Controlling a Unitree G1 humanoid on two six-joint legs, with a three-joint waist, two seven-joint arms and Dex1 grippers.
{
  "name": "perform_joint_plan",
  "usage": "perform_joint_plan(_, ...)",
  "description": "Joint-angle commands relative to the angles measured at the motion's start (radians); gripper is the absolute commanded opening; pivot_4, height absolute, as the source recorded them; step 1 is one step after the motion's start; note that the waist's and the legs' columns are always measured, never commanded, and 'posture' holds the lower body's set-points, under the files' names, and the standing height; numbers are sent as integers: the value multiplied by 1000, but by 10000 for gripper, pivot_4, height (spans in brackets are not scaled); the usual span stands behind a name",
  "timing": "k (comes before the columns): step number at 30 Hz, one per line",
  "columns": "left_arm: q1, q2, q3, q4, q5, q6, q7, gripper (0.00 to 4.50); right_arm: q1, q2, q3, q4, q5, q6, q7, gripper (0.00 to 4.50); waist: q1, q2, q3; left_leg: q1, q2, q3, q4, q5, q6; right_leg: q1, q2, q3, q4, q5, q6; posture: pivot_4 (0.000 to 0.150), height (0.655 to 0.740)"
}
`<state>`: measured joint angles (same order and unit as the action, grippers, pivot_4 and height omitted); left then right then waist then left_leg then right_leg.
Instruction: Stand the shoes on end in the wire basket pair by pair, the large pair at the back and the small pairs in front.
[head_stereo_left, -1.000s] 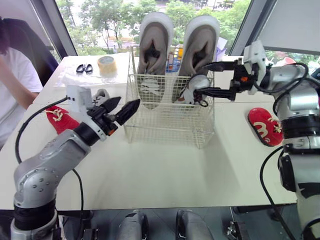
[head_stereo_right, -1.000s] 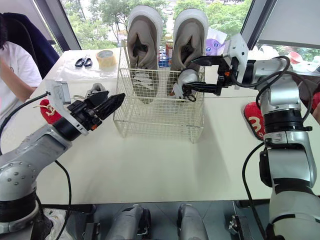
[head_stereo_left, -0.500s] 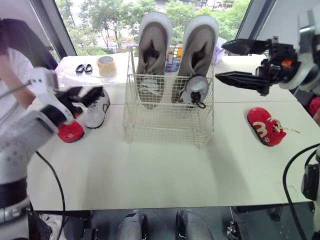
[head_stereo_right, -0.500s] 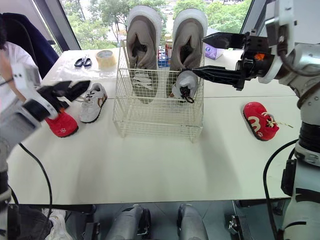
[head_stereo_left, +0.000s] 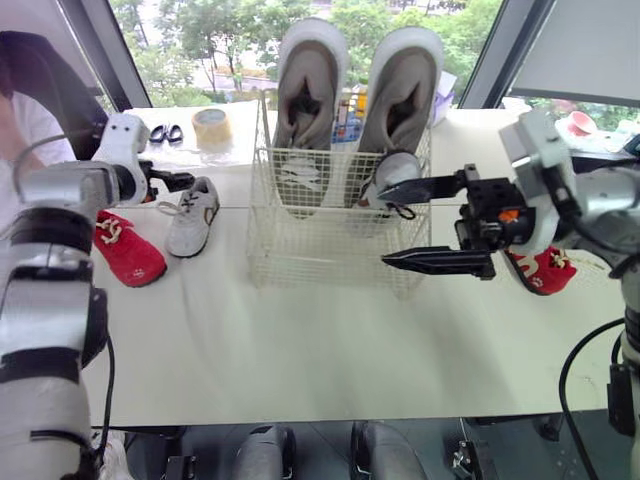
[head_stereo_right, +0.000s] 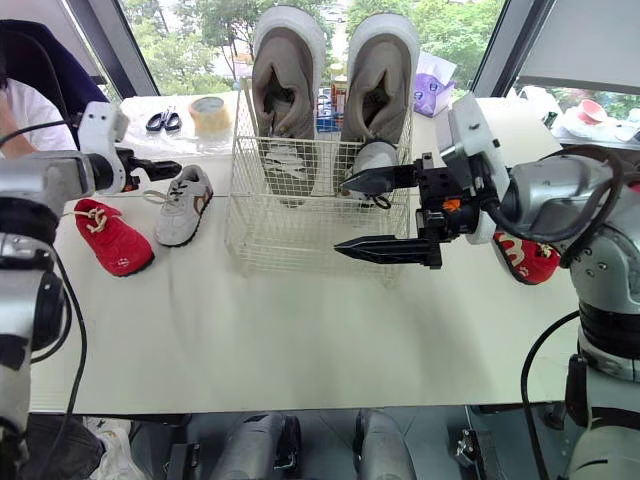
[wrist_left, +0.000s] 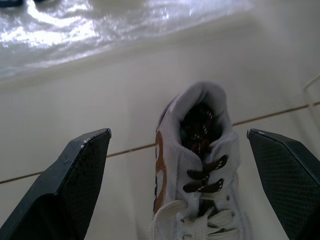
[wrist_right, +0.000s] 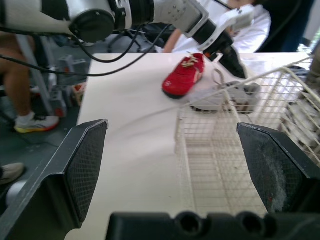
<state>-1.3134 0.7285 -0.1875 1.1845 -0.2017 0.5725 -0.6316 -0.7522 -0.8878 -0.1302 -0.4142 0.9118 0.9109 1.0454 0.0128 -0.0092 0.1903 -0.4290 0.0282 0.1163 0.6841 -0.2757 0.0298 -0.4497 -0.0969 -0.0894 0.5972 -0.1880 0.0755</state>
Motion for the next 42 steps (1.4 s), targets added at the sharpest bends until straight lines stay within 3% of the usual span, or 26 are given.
perform_joint_plan(1, -18, -49, -1, 127, 111, -74, 58, 42516, -7, 13, -62, -56, 53, 8, -78, 44948, -1, 0, 0, 0, 1, 0, 0, 0, 0, 0, 0, 0, 0, 0, 0, 1500, 7400)
perform_joint_plan(4, -9, -74, 32, 161, 143, -84, 54, 32461, 7, 10, -81, -83, 83, 23, -128, 45000, -2, -4, 2, 0, 2, -2, 0, -1, 1, -2, 0, 0, 1, 0, 0, 1500, 7400)
perform_joint_plan(10, -22, -84, 87, 166, 184, -89, 26, 4765, 19, -3, -100, -100, 118, 34, -184, 45000, -1, -5, 2, 0, 3, -4, 0, -3, 5, -2, 0, 1, 3, 0, 0, 1500, 7400)
perform_joint_plan(12, -45, -77, 122, 160, 172, -85, 20, 609, 20, -7, -98, -98, 118, 29, -187, 45000, -1, -5, 2, 0, 3, -4, 1, -3, 5, -2, 0, 1, 4, 0, 0, 1500, 7400)
perform_joint_plan(15, -113, -50, 228, 137, 107, -56, 26, 528, 26, -18, -100, -91, 104, 18, -185, 45000, -1, -7, 3, 0, 3, -4, 1, -3, 5, -3, 0, 1, 4, 0, 0, 1500, 7400)
perform_joint_plan(17, -161, -27, 335, 23, 25, -90, 61, 528, 27, -23, -110, -71, 93, 11, -189, 45000, -1, -10, 5, -4, 3, -4, 2, -3, 5, -7, 0, 1, 7, 0, 0, 1500, 7400)
perform_joint_plan(20, 8, -118, 539, -564, -134, -122, 219, 528, 19, -21, -133, -31, 101, 10, -202, 45000, 0, -11, 6, -17, 3, -7, 11, 1, -1, -18, -1, 0, 16, 0, 1, 1500, 7400)
perform_joint_plan(23, 168, -261, 631, -1026, -211, -76, 418, 528, 6, -20, -135, 0, 101, 8, -203, 45000, 0, -10, 5, -15, 1, -7, 12, 1, 0, -14, -4, 0, 15, 2, 3, 1500, 7400)
perform_joint_plan(25, 284, -397, 578, -1349, -150, -147, 564, 528, -21, -16, -116, 51, 86, 8, -196, 45000, 0, -9, 4, -12, -2, -6, 14, -1, 2, -10, -7, 1, 15, 2, 4, 1500, 7400)
perform_joint_plan(27, 350, -455, 498, -1493, -77, -213, 607, 528, -41, -14, -100, 90, 77, 9, -184, 45000, 0, -10, 5, -9, -2, -5, 16, -1, 3, -6, -7, 2, 14, 4, 7, 1500, 7400)
perform_joint_plan(31, 503, -515, 308, -1552, 84, -444, 583, 528, -71, -46, -44, 168, 24, 6, -108, 45000, 4, -10, 5, -8, -2, -6, 17, -1, 9, -5, -5, 2, 14, 5, 5, 1500, 7400)
perform_joint_plan(35, 572, -560, 221, -1501, 108, -598, 532, 528, -88, -73, -25, 202, -14, -4, -63, 45000, 2, -9, 4, -3, -2, -6, 16, -2, 10, 0, -5, 2, 14, 5, 4, 1500, 7400)
perform_joint_plan(42, 583, -647, 107, -1272, 184, -881, 500, 528, 30, -196, -160, 116, 112, 175, -56, 45000, 12, -9, 4, -3, -1, -6, 16, -3, 12, -1, -6, 2, 14, 5, 4, 1500, 7400)
